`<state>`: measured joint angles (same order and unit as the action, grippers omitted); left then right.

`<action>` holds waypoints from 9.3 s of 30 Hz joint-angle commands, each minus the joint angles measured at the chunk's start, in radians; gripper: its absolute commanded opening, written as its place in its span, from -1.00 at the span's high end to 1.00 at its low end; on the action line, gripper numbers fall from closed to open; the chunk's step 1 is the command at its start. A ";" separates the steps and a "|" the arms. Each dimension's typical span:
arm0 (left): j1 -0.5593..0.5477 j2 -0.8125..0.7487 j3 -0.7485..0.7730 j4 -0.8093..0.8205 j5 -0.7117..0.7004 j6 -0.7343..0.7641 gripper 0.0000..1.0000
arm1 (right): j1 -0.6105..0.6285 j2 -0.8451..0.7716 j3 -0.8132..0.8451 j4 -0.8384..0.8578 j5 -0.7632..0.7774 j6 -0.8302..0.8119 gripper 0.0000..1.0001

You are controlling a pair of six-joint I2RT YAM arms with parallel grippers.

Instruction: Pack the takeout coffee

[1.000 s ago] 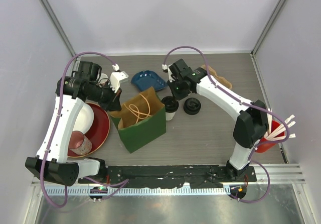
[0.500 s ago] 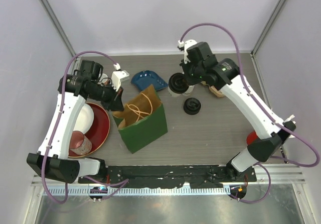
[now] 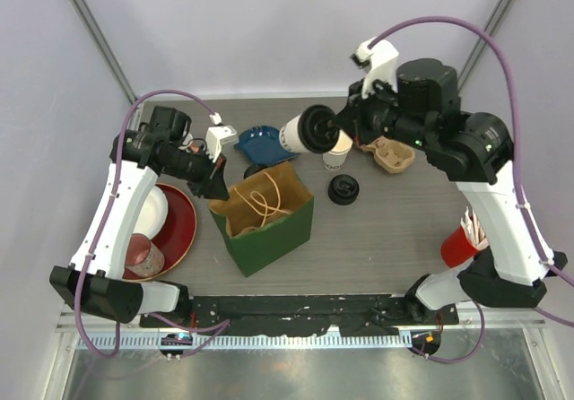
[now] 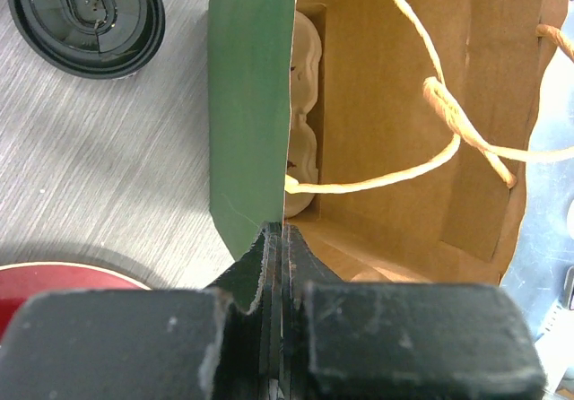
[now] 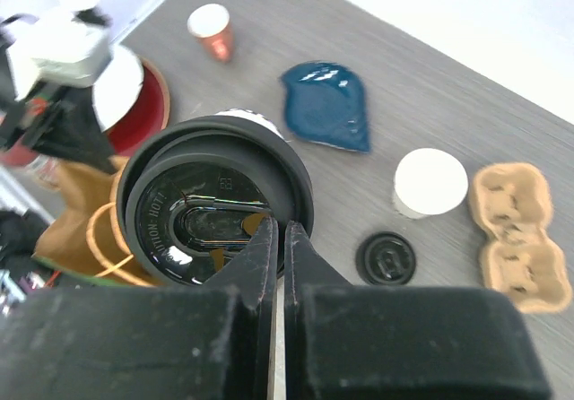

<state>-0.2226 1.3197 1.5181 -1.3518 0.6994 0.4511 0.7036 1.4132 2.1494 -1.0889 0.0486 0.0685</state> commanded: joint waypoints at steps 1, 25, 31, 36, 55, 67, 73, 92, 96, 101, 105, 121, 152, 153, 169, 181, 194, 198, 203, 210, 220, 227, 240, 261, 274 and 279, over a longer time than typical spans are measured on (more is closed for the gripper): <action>-0.008 0.007 0.034 -0.211 0.035 -0.014 1.00 | 0.135 0.088 0.076 -0.104 -0.012 -0.048 0.98; -0.034 0.004 0.048 -0.236 0.077 0.034 1.00 | 0.298 0.412 0.138 -0.258 0.148 -0.065 0.98; -0.034 0.010 0.041 -0.241 0.081 0.034 1.00 | 0.301 0.420 0.063 -0.233 0.117 -0.095 0.98; -0.035 0.012 0.037 -0.222 0.061 0.024 1.00 | 0.301 0.388 -0.075 -0.198 0.099 -0.099 0.99; -0.035 0.029 0.060 -0.202 0.074 0.003 1.00 | 0.301 0.394 -0.276 -0.082 0.094 -0.079 0.99; -0.035 0.029 0.056 -0.205 0.080 0.009 1.00 | 0.301 0.418 -0.370 0.020 0.043 -0.075 0.98; -0.035 0.029 0.057 -0.204 0.083 0.012 1.00 | 0.301 0.409 -0.431 0.072 0.037 -0.072 0.98; -0.037 0.030 0.062 -0.213 0.075 0.024 1.00 | 0.300 0.380 -0.546 0.169 0.062 -0.049 0.98; -0.037 0.032 0.063 -0.213 0.074 0.028 1.00 | 0.301 0.369 -0.548 0.170 0.068 -0.042 0.97; -0.037 0.033 0.070 -0.218 0.069 0.028 1.00 | 0.301 0.349 -0.545 0.178 0.073 -0.042 0.84; -0.037 0.030 0.071 -0.225 0.061 0.032 1.00 | 0.301 0.326 -0.545 0.181 0.082 -0.039 0.52; -0.037 0.038 0.079 -0.245 0.046 0.043 1.00 | 0.301 0.193 -0.537 0.257 0.085 -0.032 -0.14; -0.052 0.041 0.074 -0.257 0.038 0.044 1.00 | 0.300 0.001 -0.500 0.412 0.051 -0.029 -0.29; -0.054 0.039 0.071 -0.257 0.038 0.043 1.00 | 0.301 -0.011 -0.494 0.412 0.054 -0.027 -0.29; -0.054 0.015 0.034 -0.254 0.057 0.044 1.00 | 0.289 -0.108 -0.384 0.462 0.152 -0.032 -0.43; -0.066 0.013 0.030 -0.267 0.066 0.055 1.00 | 0.036 0.041 -0.289 0.462 -0.001 0.033 -0.48; -0.095 0.036 0.031 -0.268 0.068 0.066 1.00 | -0.018 0.368 -0.060 0.388 -0.173 -0.016 -0.47; -0.095 0.038 0.034 -0.267 0.071 0.070 1.00 | -0.016 0.496 0.019 0.330 -0.243 -0.026 -0.41; -0.112 0.061 0.057 -0.254 0.097 0.067 1.00 | -0.018 0.533 0.014 0.320 -0.276 -0.024 -0.37; -0.173 0.140 0.096 -0.234 0.106 0.067 1.00 | -0.016 0.466 -0.066 0.325 -0.230 -0.035 -0.36; -0.250 0.236 0.201 -0.218 0.101 0.072 1.00 | -0.018 0.394 -0.121 0.287 -0.161 -0.053 -0.37; -0.303 0.299 0.270 -0.225 0.097 0.070 1.00 | -0.029 0.424 -0.108 0.259 -0.168 -0.065 -0.37; -0.317 0.296 0.274 -0.222 0.097 0.060 1.00 | -0.006 0.708 0.130 0.130 -0.294 -0.045 -0.18; -0.330 0.288 0.278 -0.222 0.101 0.070 1.00 | 0.053 0.874 0.239 0.044 -0.239 -0.072 -0.12; -0.339 0.256 0.261 -0.224 0.111 0.093 1.00 | 0.053 0.892 0.239 -0.002 -0.251 -0.050 0.22; -0.339 0.253 0.261 -0.222 0.109 0.100 1.00 | 0.053 0.883 0.222 -0.014 -0.283 -0.049 0.22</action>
<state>-0.5564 1.6142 1.7649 -1.3621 0.7864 0.5301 0.7467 2.3112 2.3489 -1.0870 -0.2012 0.0132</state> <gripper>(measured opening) 0.009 0.391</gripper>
